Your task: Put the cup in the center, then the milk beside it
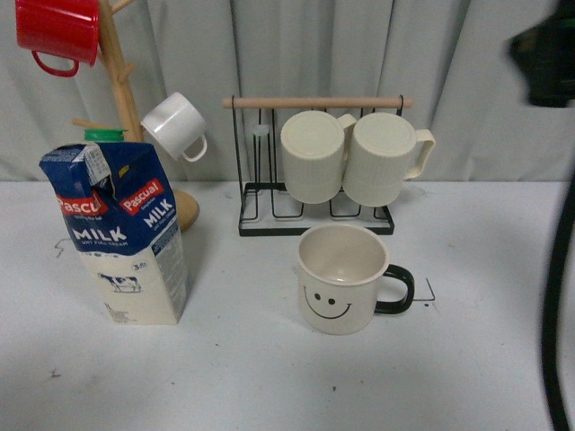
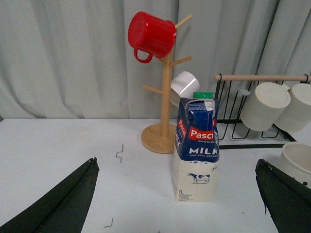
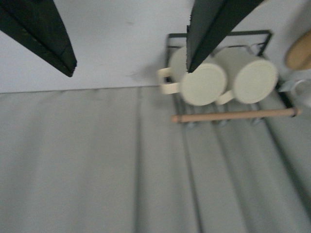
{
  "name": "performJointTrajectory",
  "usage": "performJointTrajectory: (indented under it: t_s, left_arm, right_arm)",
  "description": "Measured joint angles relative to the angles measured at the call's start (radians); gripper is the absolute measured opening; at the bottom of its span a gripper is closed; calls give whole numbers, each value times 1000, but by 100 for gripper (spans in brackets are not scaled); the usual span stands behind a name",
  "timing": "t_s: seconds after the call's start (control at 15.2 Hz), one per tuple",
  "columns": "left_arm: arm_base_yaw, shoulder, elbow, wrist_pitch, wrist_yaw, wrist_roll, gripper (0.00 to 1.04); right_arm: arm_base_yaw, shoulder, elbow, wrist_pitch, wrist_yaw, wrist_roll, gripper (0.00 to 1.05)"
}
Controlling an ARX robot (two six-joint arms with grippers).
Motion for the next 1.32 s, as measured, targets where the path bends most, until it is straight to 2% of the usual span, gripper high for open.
performJointTrajectory:
  t_s: [0.13, 0.26, 0.33, 0.4, 0.59, 0.99, 1.12, 1.32]
  left_arm:
    - [0, 0, 0, 0, 0, 0, 98]
    - [0, 0, 0, 0, 1, 0, 98]
    - [0, 0, 0, 0, 0, 0, 98]
    - [0, 0, 0, 0, -3, 0, 98]
    - [0, 0, 0, 0, 0, 0, 98]
    - [0, 0, 0, 0, 0, 0, 98]
    - [0, 0, 0, 0, 0, 0, 98]
    - [0, 0, 0, 0, 0, 0, 98]
  right_arm:
    - [-127, -290, -236, 55, 28, -52, 51]
    - [-129, -391, -330, 69, -9, -66, 27]
    - [-168, -419, -380, 63, -56, -73, 15]
    - [-184, -450, -415, 59, -53, -73, 4]
    - [-181, -574, -493, 32, -56, -77, 2]
    - [-181, -811, -594, -113, -56, -77, 2]
    - [-181, -848, -632, -89, -56, -77, 2]
    - [-181, -975, -639, -209, -57, -77, 2]
